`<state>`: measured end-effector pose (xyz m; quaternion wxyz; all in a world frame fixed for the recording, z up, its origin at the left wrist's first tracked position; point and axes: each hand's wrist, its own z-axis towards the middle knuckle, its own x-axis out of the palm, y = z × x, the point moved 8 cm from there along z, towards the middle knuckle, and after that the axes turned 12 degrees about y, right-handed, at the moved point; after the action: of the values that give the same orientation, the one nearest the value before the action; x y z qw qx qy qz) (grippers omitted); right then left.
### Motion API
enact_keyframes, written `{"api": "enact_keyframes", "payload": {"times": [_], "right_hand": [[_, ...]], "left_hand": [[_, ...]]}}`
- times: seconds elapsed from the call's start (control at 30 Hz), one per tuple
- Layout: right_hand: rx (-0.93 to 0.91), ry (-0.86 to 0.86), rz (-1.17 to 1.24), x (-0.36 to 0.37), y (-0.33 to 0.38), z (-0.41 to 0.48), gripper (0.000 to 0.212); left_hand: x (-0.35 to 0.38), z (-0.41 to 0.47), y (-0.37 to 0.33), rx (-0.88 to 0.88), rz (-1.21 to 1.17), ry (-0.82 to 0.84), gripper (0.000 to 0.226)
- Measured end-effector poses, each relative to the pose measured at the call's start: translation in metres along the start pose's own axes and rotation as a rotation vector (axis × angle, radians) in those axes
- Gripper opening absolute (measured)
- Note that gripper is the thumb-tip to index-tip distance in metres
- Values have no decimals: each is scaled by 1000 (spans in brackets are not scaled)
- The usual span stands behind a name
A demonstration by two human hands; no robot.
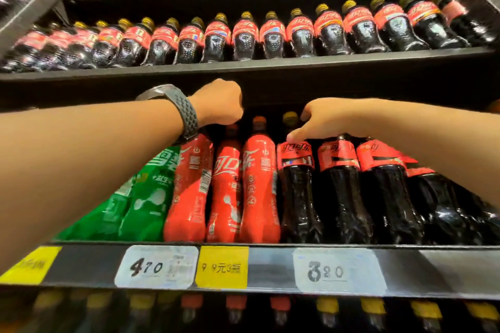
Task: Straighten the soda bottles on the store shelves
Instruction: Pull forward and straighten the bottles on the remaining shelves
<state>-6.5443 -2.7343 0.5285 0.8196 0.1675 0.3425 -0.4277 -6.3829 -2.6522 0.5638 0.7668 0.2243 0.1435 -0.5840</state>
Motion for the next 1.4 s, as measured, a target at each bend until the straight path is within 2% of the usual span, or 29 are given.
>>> {"api": "enact_keyframes", "payload": {"times": [0.07,0.13,0.2,0.3,0.43,0.53,0.7,0.8,1.0,1.17,1.23,1.4], "right_hand": [[3,-84,-1,-9,8,-3,68],[-71,-246,-9,-21,29,-6,57],[-140,-331,-21,-23,52,-4,49],[-129,-256,-75,-10,74,12,54],[-21,-188,-163,2,78,30,54],[8,-193,-148,3,80,35,53],[45,-234,-131,-1,83,36,56],[50,-214,-117,-3,84,37,54],[32,-97,-16,-2,76,45,35],[0,-71,49,-7,72,42,36],[-15,-87,32,-9,75,40,34],[-32,-142,-32,-10,80,34,43]], "left_hand": [[5,-3,15,-12,20,37,25],[12,-1,25,-14,47,74,24],[19,3,28,-2,69,98,28],[31,8,27,14,85,150,40],[37,14,15,51,52,196,40],[42,17,12,51,40,215,29],[43,19,15,49,21,151,13],[43,18,19,53,-1,165,24],[40,14,24,-26,-118,177,34],[38,10,30,-68,-187,139,38],[38,9,29,-74,-190,138,38],[37,8,28,-59,-185,134,39]]}}
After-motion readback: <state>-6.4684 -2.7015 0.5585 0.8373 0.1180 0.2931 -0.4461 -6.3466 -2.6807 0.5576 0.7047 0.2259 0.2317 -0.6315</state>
